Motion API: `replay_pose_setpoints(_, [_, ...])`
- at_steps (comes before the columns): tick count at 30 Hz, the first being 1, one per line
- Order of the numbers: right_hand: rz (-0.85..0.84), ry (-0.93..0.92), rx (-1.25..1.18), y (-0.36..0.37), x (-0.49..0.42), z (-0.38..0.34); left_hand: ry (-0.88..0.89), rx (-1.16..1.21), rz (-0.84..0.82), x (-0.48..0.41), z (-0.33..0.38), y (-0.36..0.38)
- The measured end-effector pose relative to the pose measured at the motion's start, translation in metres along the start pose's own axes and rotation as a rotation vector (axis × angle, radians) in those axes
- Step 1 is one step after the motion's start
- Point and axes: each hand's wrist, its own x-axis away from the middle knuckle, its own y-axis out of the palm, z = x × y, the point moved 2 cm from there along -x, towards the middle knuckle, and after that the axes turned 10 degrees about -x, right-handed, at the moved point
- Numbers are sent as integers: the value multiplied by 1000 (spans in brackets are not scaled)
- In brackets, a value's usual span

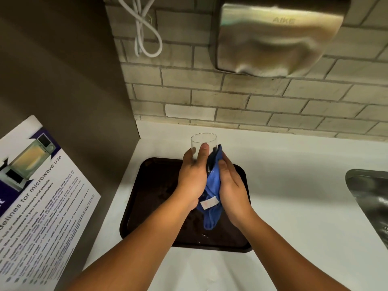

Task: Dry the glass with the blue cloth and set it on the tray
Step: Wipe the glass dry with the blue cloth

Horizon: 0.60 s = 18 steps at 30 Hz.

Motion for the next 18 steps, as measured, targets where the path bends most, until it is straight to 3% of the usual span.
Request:
replay_pose_setpoints(4, [-3,-45,13,-1,-3,4,-30,-20,-44,-2,-1,2])
replay_pose_setpoints(13, [50,147,-228,-13,-11,-12,-78,-111,-79,2,-10,0])
replay_pose_setpoints(18, [-7,19,-15,1,-4,-6,-130,-79,-56,-3,-11,-5])
